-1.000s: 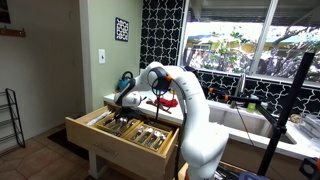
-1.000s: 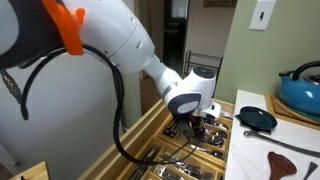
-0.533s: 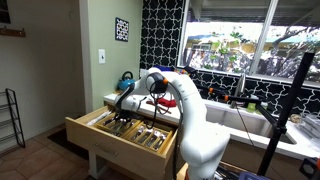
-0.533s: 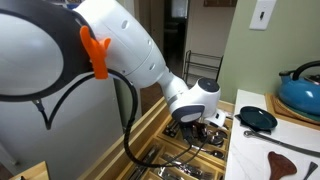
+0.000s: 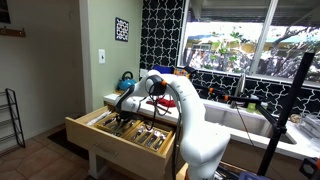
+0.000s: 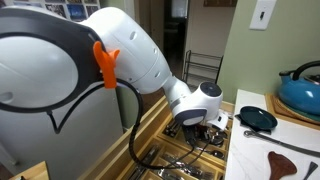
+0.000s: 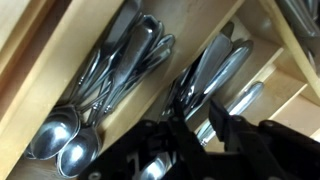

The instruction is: Remove a spoon from the middle compartment of the opened drawer and put it on the counter top, Remove a fork from the middle compartment of the drawer and put it on the counter top

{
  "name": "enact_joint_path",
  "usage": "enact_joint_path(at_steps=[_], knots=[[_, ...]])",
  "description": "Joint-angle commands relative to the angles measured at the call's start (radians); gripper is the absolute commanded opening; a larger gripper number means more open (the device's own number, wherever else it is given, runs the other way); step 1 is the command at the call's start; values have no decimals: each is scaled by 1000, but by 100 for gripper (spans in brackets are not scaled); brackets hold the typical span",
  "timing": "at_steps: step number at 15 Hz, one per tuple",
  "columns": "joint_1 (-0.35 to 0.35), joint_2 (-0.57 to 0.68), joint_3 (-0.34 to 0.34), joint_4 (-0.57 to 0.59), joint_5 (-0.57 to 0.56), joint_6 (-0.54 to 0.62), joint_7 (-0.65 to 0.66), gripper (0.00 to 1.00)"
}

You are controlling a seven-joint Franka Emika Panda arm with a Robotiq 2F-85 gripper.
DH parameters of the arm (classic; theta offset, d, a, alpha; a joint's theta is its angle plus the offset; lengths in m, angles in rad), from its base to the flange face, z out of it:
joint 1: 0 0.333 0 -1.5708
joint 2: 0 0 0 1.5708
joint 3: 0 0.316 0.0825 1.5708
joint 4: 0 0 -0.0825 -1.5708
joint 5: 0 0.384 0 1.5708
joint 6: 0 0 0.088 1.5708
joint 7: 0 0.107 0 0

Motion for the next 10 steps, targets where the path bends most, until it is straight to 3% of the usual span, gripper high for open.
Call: enact_joint_path(at_steps=[1,3,4,5,7,9,10], knots=[[3,27,-17,25,-12,13,33,31],[6,33,-25,31,-15,14,43,34],[8,36,-28,34,-17,13,49,43],[11,40,-34,38,-21,11,56,45],[19,43,-44,43,-29,8,71,58],[36,49,-63,49,-45,3,92,59],[44,54,-71,58,-54,-1,99,51]])
